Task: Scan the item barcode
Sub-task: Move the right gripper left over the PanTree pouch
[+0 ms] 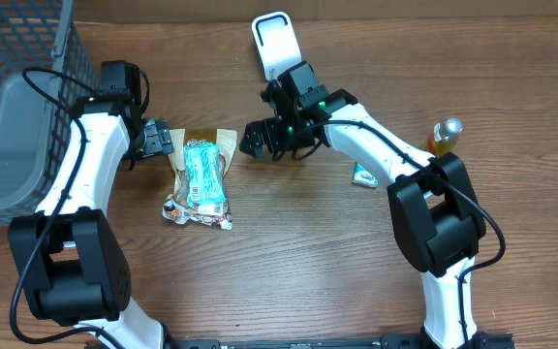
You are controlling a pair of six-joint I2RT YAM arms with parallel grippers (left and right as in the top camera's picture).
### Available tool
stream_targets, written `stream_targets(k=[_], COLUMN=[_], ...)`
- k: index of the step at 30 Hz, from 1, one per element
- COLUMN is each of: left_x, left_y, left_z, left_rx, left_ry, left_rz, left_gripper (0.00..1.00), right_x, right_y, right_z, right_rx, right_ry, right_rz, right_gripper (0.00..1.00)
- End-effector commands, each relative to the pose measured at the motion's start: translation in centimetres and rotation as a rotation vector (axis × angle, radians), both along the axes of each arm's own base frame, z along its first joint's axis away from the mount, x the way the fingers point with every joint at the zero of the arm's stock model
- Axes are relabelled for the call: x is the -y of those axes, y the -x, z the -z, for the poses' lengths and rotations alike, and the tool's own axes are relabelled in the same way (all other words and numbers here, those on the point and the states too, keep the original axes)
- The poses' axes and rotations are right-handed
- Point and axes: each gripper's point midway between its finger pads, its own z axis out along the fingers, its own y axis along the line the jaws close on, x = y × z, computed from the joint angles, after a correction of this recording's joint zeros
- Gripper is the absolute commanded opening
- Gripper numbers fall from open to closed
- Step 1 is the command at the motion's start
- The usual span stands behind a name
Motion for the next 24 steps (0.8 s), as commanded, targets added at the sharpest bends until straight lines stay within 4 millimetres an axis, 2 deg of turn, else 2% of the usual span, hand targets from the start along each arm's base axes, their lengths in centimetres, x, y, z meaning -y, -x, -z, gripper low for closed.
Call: stream_targets(k=[1, 14, 24], left_x=[0.0, 0.0, 0.0], left_y=[-0.2, -0.2, -0.2], left_z=[-0.3, -0.3, -0.3], left_rx=[0.006, 0.006, 0.006], left_ry=[-0.014, -0.014, -0.014], left_rz=[0.005, 0.005, 0.005], left_gripper=[0.99, 1.0, 1.0], right_x=[-0.2, 0.0, -1.2], right_y=[-0.5, -0.1, 1.3], right_z=[-1.5, -1.2, -1.8], right_rx=[0.038, 0.009, -0.043], right_ry=[-0.015, -0.005, -0.081], right_rz=[-0.004, 0.001, -0.052], right_gripper=[1.0, 1.0, 1.0])
